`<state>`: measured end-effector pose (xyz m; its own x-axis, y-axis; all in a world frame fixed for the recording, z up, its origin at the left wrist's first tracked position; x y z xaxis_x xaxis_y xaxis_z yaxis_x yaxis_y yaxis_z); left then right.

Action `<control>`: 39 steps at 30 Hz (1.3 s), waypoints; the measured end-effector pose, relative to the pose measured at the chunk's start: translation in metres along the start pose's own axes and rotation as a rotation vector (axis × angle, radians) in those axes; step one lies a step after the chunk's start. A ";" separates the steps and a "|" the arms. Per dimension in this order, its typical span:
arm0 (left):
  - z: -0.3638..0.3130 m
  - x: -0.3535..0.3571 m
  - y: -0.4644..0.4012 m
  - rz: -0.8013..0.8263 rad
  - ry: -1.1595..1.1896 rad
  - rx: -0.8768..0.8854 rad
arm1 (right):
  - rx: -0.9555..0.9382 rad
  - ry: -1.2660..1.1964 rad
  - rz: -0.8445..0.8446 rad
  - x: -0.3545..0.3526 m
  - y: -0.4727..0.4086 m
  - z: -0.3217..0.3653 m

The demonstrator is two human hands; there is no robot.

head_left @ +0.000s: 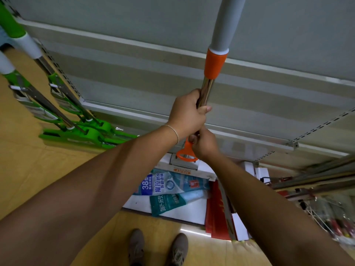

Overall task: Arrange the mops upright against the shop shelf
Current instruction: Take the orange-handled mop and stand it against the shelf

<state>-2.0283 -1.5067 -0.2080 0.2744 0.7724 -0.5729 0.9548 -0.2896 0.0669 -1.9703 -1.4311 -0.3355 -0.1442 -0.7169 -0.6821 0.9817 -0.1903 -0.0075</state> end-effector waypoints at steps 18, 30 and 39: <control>0.006 -0.004 0.040 0.037 0.028 -0.012 | -0.043 -0.043 -0.026 0.006 0.047 0.008; 0.013 -0.006 0.036 0.017 0.052 -0.039 | -0.007 -0.050 0.015 0.013 0.040 0.005; 0.012 -0.004 0.005 0.028 0.072 -0.034 | 0.053 -0.010 0.081 0.017 0.004 -0.017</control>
<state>-2.0255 -1.5177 -0.2152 0.3070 0.8032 -0.5105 0.9497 -0.2930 0.1101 -1.9669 -1.4325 -0.3595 -0.0664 -0.7381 -0.6714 0.9823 -0.1664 0.0858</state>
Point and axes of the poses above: each hand's wrist, its own y-axis away from the middle knuckle, its own x-axis out of the palm, z = x × y, the point moved 10 cm from there along -y, towards the middle knuckle, and after that the axes turned 14 degrees about -x, right-handed, at the moved point
